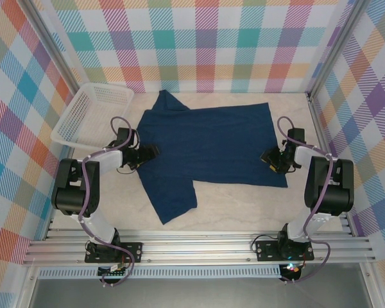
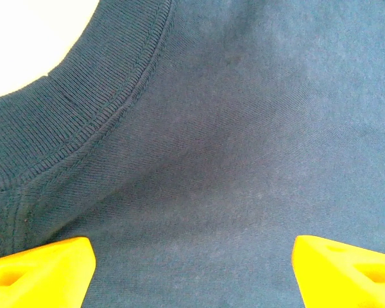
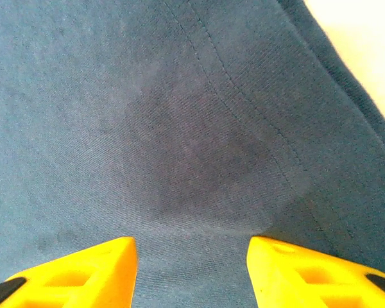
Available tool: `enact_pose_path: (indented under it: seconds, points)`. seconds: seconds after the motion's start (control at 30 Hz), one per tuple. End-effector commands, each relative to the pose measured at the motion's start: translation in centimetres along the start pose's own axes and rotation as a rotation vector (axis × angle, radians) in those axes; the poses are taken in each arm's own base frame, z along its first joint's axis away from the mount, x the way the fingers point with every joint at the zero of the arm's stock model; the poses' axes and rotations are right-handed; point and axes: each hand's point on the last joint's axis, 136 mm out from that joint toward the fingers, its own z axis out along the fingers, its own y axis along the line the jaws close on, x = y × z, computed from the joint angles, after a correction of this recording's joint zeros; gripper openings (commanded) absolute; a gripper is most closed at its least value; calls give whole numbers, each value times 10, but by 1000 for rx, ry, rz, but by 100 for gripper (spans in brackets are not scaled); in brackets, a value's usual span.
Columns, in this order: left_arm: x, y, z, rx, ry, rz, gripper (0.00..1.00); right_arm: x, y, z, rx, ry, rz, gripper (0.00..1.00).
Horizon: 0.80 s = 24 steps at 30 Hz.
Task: Fold the inside-out t-shirt
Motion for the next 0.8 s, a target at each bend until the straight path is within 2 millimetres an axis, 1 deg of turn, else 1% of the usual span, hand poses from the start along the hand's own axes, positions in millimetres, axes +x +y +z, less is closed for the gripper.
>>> enact_pose_path:
  seconds: [0.0, 0.1, 0.23, 0.37, 0.47, 0.57, 0.63, 0.7, 0.77]
  points:
    - [14, 25, -1, -87, 53, -12, 82, 18, -22, 9, 93, 64, 19, 50]
    - [14, 22, -5, -77, 54, -12, 82, 20, -27, 8, 119, 68, 27, 50]
    - [19, 21, -10, -69, 57, -18, 82, 18, -30, -2, 143, 35, 31, 50]
    - [23, 13, -14, -44, 64, -16, 82, 15, -34, -10, 176, 5, 31, 50]
    - [24, 7, -17, -35, 63, -3, 83, 14, -36, -12, 184, -6, 36, 50]
    - [20, 2, -21, -28, 48, 3, 83, 12, -30, -12, 161, -10, 32, 50]
    - [13, -6, -28, -9, 20, 8, 83, 9, -22, -16, 124, -21, 19, 50]
    - [8, -14, -41, 7, -12, 12, 83, 9, -14, -24, 94, -32, 1, 51]
    - [11, -24, -56, 18, -47, 38, 83, 13, -10, -34, 82, -37, -16, 51]
